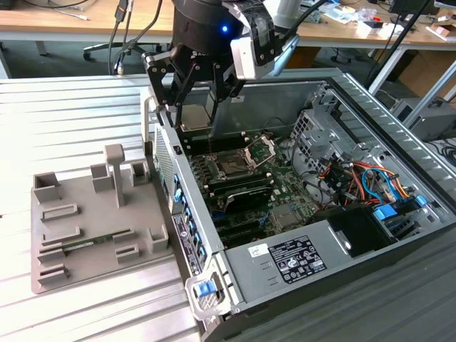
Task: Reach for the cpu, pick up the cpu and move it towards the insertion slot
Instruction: 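Pick up the cpu and move it towards the insertion slot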
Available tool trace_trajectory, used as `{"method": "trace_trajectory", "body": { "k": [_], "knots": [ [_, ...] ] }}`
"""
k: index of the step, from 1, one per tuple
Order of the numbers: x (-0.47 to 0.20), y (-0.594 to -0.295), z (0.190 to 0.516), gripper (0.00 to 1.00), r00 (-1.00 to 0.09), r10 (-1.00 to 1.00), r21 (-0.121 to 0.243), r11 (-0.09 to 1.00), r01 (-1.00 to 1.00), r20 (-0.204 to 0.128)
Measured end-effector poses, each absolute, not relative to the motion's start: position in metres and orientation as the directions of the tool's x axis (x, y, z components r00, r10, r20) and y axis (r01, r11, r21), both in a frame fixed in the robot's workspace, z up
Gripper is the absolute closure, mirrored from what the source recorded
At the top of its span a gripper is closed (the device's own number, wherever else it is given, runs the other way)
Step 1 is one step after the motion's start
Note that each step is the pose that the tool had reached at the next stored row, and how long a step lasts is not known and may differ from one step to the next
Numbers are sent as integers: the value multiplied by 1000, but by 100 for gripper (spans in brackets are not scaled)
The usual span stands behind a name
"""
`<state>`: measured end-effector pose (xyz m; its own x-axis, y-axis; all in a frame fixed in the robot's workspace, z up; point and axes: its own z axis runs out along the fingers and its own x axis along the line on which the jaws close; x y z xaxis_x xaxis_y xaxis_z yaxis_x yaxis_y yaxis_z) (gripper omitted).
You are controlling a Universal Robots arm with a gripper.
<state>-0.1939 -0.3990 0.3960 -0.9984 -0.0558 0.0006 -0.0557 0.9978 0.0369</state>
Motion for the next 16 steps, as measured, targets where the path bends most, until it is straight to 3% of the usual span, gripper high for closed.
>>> {"method": "trace_trajectory", "body": {
  "k": [16],
  "knots": [
    [-183,-399,396,45,-998,-56,37,998,-56,1]
  ]
}}
